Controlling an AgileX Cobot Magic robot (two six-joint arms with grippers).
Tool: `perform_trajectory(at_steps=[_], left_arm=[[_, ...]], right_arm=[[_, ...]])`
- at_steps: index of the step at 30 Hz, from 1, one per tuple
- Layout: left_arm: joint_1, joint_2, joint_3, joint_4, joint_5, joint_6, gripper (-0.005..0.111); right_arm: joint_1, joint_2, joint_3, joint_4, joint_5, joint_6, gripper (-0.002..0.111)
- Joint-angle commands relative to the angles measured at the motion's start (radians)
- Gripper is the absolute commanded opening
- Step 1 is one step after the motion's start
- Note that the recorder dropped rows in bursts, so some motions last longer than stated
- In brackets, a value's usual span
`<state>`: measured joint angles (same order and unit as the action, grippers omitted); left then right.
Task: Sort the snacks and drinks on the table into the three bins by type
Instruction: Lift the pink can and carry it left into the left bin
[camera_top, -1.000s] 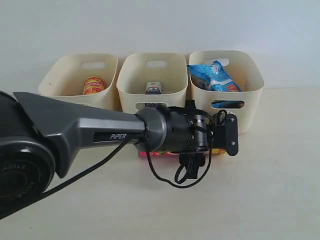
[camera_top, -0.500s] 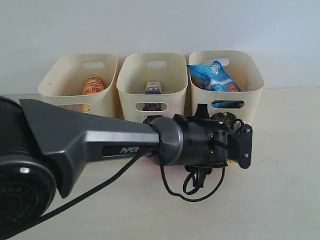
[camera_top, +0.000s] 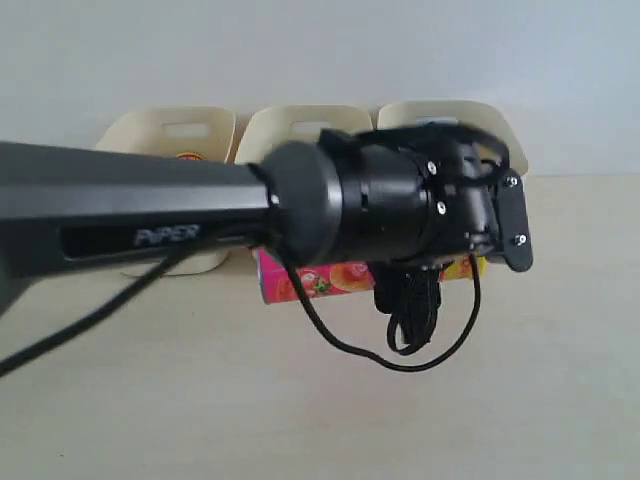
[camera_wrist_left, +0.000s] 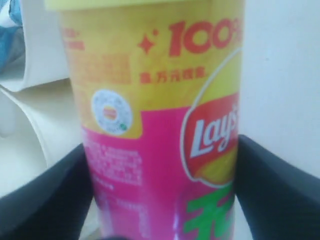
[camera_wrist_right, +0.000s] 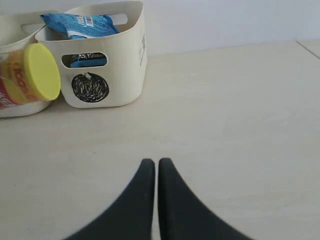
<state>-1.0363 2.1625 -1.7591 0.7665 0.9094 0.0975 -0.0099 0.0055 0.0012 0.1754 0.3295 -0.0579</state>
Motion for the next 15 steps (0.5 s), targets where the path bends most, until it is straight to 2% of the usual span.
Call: perform_trajectory(at_steps=[1, 8, 11, 15], left_arm=[[-0.008, -0.135, 0.004, -0.262, 0.04, 0.067, 0.004], [0.011, -0.346, 0.004, -0.315, 0.086, 0.0, 0.004], [0.061, -0.438, 0.004, -0.347, 0.116, -0.037, 0.004], [0.16, -0.548, 0.022, -0.366, 0.122, -0.086, 0.004]], right_arm=[[0.003, -0.005, -0.001, -0.002, -0.008, -0.001, 0.0], [0.003, -0.005, -0.001, -0.002, -0.008, -0.001, 0.0], [0.003, -0.005, -0.001, -0.002, -0.008, -0.001, 0.0], [0.003, -0.005, -0.001, -0.002, -0.008, -0.001, 0.0]])
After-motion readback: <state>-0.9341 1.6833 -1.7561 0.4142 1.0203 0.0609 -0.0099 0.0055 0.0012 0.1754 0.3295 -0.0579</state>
